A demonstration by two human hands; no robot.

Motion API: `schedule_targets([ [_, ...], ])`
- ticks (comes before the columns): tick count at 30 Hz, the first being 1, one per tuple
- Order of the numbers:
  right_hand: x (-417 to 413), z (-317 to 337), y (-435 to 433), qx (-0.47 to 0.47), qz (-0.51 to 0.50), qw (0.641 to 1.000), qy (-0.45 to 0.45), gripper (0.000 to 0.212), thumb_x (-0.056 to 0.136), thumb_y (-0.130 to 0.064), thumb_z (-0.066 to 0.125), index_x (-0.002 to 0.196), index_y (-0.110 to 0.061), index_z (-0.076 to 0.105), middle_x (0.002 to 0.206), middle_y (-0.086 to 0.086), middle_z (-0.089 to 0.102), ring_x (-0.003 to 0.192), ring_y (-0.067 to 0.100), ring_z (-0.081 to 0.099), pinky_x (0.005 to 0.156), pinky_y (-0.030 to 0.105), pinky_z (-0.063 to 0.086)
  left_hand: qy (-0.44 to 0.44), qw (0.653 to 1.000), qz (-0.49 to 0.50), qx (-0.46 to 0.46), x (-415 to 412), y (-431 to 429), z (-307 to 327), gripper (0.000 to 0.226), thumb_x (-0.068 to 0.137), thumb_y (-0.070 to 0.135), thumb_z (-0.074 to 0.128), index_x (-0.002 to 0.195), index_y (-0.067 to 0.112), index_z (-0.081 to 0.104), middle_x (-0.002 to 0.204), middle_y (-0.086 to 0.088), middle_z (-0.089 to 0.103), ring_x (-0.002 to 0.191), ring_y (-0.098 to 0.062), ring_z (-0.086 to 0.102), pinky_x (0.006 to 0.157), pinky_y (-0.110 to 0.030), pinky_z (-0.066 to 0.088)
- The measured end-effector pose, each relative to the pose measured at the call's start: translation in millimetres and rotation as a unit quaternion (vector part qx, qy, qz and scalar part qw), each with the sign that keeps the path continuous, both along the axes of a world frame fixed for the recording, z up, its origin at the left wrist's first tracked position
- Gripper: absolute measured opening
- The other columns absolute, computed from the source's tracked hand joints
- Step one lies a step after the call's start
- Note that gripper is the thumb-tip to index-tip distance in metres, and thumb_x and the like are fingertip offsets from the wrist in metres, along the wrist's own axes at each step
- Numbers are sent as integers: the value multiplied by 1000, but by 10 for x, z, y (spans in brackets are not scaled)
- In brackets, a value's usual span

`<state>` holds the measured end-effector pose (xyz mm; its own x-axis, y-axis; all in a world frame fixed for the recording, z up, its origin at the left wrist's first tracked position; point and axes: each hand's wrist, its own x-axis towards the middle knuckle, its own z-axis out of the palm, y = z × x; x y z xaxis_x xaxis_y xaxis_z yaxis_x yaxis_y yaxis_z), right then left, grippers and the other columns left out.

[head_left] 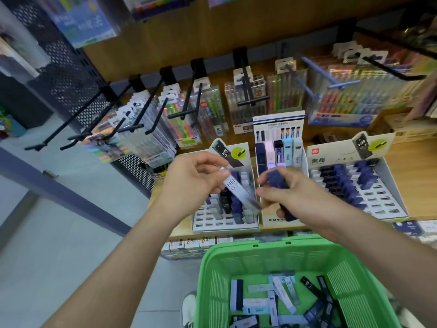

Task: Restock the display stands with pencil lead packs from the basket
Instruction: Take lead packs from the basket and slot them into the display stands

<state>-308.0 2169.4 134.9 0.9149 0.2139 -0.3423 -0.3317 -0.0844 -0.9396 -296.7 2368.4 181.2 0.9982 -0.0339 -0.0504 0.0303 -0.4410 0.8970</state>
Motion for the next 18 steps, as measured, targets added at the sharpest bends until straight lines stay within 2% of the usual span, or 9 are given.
schedule_targets([
  [2,57,14,-32,71,-72,994,38,13,95,-2,55,95,-15,58,85,6,61,72,15,64,51,25,45,-31,998,42,42,59,160,-3,16,83,4,71,82,20,69,74,-12,70,59,-12,67,61,-24,58],
  [4,105,21,-86,117,-114,985,57,19,98,5,46,98,-10,58,94,10,59,78,18,68,53,23,51,-59,987,48,140,108,307,-74,14,84,8,71,81,21,70,73,-4,70,63,-11,68,69,-28,59],
  [6,121,12,-124,118,-116,985,55,21,99,7,44,104,-7,59,106,15,60,83,20,72,62,25,57,-71,965,23,252,128,385,-184,9,85,12,71,89,19,74,73,6,67,72,-13,68,80,-32,56],
  [9,104,-21,-139,101,-110,988,49,19,98,6,48,109,-3,60,114,19,61,87,23,74,71,29,60,-55,934,-15,353,162,434,-397,12,85,17,71,95,19,75,80,7,69,83,-14,65,84,-31,52],
  [11,81,-31,-125,85,-100,990,52,17,98,3,51,110,-3,60,112,20,63,89,26,74,72,31,61,-26,921,-48,386,178,444,-547,11,85,19,70,94,19,76,89,4,72,86,-13,64,82,-25,49],
  [14,52,-30,-103,87,-86,990,68,14,97,-2,55,109,-4,61,103,18,66,84,28,75,65,32,62,-20,908,-84,411,139,436,-774,10,86,19,69,93,19,76,90,3,73,84,-13,64,74,-22,44],
  [18,23,-3,-67,101,-67,990,76,10,98,-7,56,106,-7,63,89,14,67,78,27,75,57,32,60,-5,912,-91,399,78,428,-1000,13,89,18,66,99,17,75,92,1,73,80,-15,63,71,-18,41],
])
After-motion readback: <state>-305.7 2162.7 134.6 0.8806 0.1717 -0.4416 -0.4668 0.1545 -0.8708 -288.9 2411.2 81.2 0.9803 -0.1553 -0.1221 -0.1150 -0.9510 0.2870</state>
